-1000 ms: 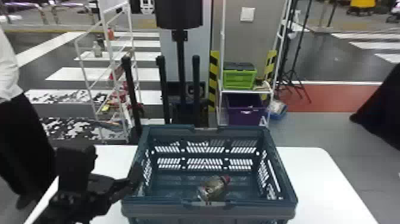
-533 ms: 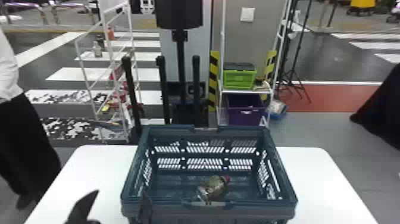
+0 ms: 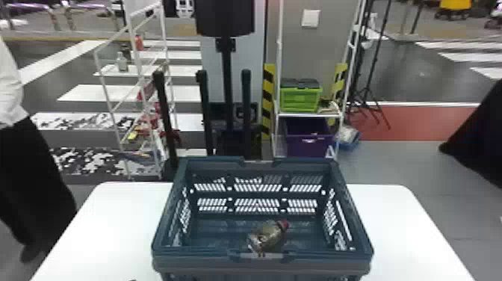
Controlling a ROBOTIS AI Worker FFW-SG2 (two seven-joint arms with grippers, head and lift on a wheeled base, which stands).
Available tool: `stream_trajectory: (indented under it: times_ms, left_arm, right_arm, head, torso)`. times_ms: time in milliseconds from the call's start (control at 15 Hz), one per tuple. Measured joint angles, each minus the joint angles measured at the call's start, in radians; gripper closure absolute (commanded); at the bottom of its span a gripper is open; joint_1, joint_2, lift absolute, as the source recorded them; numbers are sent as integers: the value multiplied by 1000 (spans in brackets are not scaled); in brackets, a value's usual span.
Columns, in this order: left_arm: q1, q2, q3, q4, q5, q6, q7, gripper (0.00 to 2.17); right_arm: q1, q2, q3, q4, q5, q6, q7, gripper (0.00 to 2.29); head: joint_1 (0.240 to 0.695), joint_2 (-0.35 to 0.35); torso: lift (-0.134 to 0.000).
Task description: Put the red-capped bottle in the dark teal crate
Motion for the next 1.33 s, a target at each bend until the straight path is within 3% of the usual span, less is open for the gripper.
stream_trajectory:
  times_ms: [1333]
  left_arm:
    - [16, 1, 1, 11, 36, -47, 4, 19]
  right_arm:
    - [27, 3, -3, 1, -2, -40, 8, 147]
  head:
    - [499, 0]
  torso:
    - [0]
